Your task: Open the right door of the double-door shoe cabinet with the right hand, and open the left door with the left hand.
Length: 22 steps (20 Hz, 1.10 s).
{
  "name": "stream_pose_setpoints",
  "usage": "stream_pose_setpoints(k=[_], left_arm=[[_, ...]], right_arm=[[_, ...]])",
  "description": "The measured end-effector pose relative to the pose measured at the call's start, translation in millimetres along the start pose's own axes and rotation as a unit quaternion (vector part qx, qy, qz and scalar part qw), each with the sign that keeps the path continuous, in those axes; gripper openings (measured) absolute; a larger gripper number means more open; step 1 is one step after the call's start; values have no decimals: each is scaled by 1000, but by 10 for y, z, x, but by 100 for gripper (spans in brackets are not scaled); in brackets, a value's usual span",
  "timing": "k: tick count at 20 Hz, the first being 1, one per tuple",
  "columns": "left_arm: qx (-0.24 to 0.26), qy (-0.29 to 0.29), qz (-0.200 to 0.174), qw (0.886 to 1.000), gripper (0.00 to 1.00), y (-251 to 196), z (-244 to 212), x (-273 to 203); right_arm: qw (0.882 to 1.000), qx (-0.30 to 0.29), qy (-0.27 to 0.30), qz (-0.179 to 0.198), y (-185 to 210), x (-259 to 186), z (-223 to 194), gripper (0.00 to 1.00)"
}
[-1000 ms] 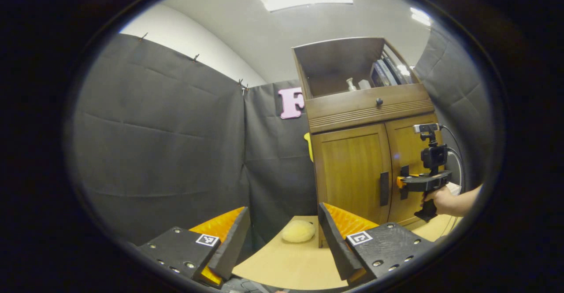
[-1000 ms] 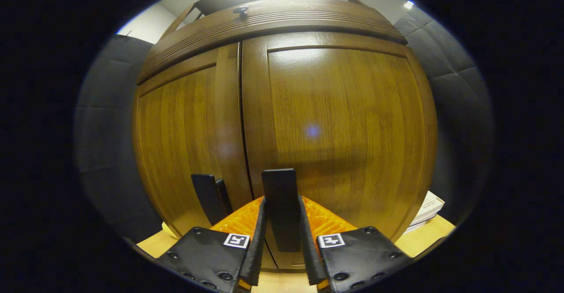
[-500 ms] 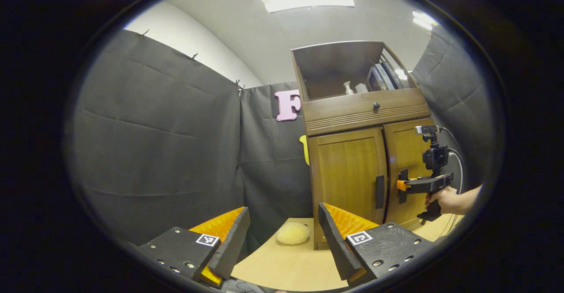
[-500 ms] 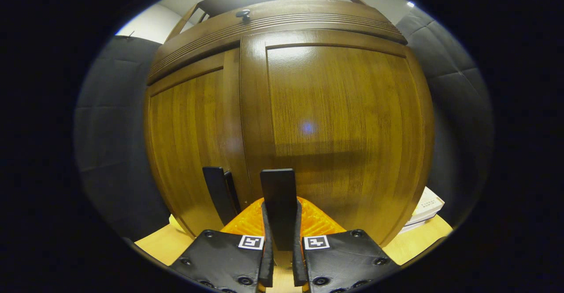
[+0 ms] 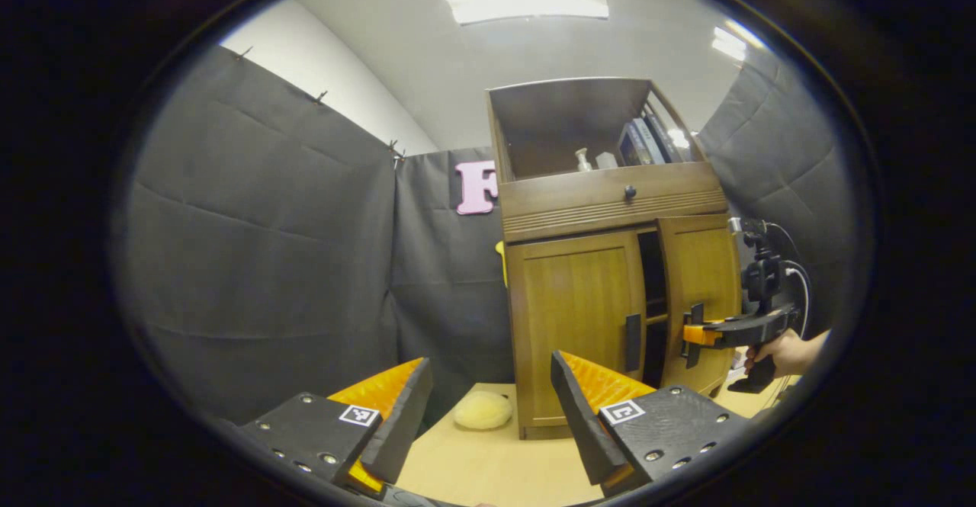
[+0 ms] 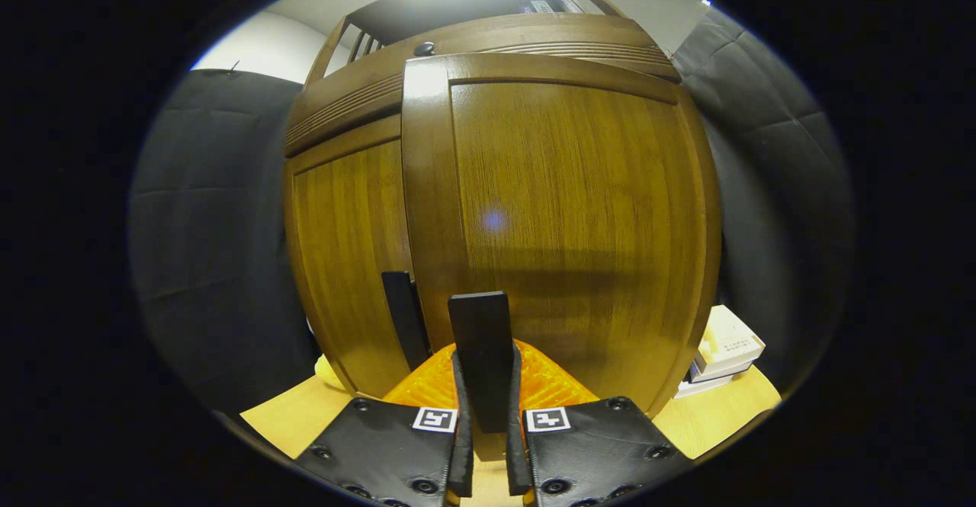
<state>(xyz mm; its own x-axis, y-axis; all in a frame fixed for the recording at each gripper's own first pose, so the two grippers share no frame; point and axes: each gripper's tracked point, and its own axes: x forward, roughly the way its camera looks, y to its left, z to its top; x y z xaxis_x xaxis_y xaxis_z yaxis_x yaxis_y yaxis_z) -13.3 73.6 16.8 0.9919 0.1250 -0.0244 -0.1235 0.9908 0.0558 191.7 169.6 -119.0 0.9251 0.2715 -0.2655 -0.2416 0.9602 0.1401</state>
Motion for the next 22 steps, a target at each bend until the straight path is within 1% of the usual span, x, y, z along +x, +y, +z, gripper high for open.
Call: stream_pose_setpoints(k=[1, 2, 3, 4, 5, 6, 8, 9, 10, 11, 12, 13, 14, 15, 16, 17, 18, 19, 20, 22], left_arm=[[-1, 1, -7, 1000, 91, -4, 13, 6], [-2, 2, -17, 1000, 91, -2, 36, -15], [-3, 2, -24, 1000, 91, 7, 54, -24], [-4, 1, -31, 1000, 91, 3, 63, -16], [-4, 1, -38, 999, 91, 3, 82, -18], [-4, 0, -44, 999, 91, 8, 101, -31], [-4, -2, -56, 998, 91, 16, 139, -28], [-5, -3, -61, 998, 91, 21, 157, -17], [-7, -3, -67, 998, 91, 21, 163, -18], [-9, -3, -72, 997, 91, 31, 179, -16], [-12, -2, -78, 997, 91, 34, 201, -25], [-16, -1, -83, 996, 91, 45, 217, -24], [-19, 0, -89, 996, 91, 48, 217, -32], [-22, -1, -95, 995, 91, 57, 237, -28], [-22, -2, -101, 995, 91, 46, 245, -19], [-22, -3, -106, 994, 91, 44, 252, -4], [-22, -4, -111, 994, 91, 54, 251, 6], [-23, -4, -116, 993, 91, 57, 274, 15], [-26, -4, -122, 992, 91, 83, 307, 17], [-31, -2, -133, 991, 91, 101, 334, -2]], right_arm=[[1000, -1, 1, 4, -7, -55, -2, 16], [1000, -2, 1, 7, -24, -106, -5, 19], [1000, -3, 1, 9, -43, -158, -9, 16], [1000, -2, 1, 11, -60, -219, -7, 19], [1000, 2, 0, 13, -83, -277, -24, 16], [1000, 5, -2, 14, -111, -353, -27, 19], [1000, 3, -3, 19, -178, -493, -30, 19], [1000, 4, -4, 20, -218, -564, -33, 16], [1000, 6, -2, 22, -256, -625, -44, 16], [1000, 8, -1, 23, -283, -720, -72, 19], [1000, 9, -1, 23, -319, -776, -72, 16], [1000, 9, 0, 21, -361, -790, -55, 19], [1000, 9, -1, 19, -398, -842, -46, 16], [1000, 10, 0, 17, -442, -893, -61, 16], [1000, 11, 0, 15, -491, -946, -61, 19], [1000, 12, -1, 14, -537, -1007, -61, 19], [1000, 11, 0, 13, -590, -1057, -64, 15], [1000, 10, 0, 10, -629, -1143, -92, 19], [1000, 9, 0, 7, -691, -1189, -91, 15], [1000, 7, 0, -2, -805, -1291, -88, 15]])
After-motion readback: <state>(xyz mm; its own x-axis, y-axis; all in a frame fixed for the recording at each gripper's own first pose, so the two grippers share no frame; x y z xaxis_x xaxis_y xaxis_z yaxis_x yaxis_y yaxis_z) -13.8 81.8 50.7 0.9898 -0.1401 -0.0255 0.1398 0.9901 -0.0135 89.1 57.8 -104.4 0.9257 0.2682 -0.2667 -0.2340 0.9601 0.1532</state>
